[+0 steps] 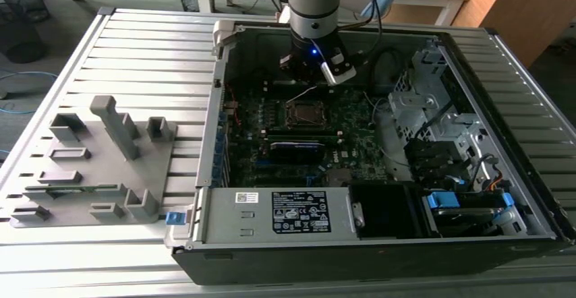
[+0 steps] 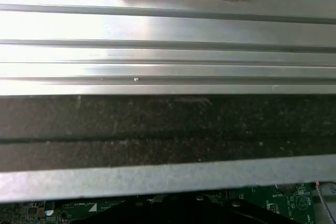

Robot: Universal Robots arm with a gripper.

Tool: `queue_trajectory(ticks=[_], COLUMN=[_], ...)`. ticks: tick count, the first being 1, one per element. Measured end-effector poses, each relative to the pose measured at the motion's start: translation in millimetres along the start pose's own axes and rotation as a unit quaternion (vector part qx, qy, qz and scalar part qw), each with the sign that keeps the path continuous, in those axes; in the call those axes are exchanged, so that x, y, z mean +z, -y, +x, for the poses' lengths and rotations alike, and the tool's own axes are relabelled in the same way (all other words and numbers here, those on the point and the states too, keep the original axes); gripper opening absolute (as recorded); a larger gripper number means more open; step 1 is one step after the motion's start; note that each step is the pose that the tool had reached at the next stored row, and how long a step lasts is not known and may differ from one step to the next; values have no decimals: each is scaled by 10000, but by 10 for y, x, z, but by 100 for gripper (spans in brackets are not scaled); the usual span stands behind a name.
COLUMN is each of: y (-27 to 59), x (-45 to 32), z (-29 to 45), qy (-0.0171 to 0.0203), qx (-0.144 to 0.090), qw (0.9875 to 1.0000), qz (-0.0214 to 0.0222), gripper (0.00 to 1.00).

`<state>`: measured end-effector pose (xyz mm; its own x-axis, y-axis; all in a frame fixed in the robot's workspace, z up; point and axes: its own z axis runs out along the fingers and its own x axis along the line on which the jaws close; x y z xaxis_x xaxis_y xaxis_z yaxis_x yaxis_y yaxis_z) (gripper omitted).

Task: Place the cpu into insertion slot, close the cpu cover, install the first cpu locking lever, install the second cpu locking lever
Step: 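Install the first cpu locking lever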

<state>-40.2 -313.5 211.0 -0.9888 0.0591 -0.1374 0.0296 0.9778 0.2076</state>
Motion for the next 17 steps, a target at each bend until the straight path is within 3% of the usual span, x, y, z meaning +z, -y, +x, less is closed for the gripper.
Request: queue_trajectory(ticks=[6,12,17], y=[-14,-75,-95], x=[4,10,-83], z=[1,10,1], qy=[13,49,54], qx=[-2,-8,-9], qw=[10000,10000,10000], qz=[-2,-11,-12], gripper=[11,11,11])
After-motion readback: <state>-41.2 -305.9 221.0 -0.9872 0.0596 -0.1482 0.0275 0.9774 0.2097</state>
